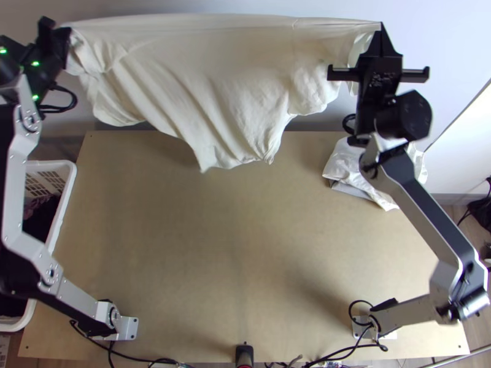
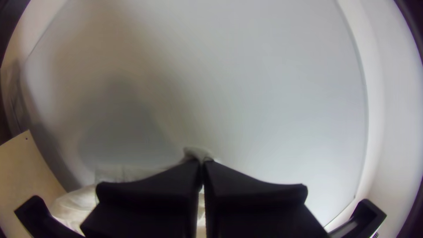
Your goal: Fold the t-shirt
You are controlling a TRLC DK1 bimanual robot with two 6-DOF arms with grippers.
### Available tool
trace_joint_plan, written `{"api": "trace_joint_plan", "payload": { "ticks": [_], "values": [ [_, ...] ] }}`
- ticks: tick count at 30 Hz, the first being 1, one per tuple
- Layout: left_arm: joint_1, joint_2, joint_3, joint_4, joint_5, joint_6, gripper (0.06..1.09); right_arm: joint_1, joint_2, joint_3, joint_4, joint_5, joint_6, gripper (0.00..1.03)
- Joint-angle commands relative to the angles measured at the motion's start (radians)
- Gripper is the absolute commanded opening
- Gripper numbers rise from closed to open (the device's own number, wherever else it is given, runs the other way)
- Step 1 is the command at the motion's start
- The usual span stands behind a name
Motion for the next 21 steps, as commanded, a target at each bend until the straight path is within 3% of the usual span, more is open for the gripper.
{"api": "trace_joint_plan", "payload": {
  "ticks": [1, 4, 12, 21],
  "values": [
    [0.005, 0.125, 0.1, 0.011, -0.043, -0.005, 0.1, -0.096, 0.146, 0.113, 0.016, 0.006, 0.018, 0.03],
    [-0.001, 0.177, 0.165, 0.023, -0.07, 0.049, 0.1, -0.151, 0.231, 0.219, 0.012, 0.006, 0.055, 0.03],
    [-0.047, 0.243, 0.203, 0.17, -0.182, 0.207, 0.1, -0.186, 0.381, 0.4, 0.003, 0.006, 0.041, 0.03],
    [-0.049, 0.337, 0.197, 0.253, -0.28, 0.231, 0.1, -0.223, 0.565, 0.678, 0.004, 0.008, -0.017, 0.03]
  ]
}}
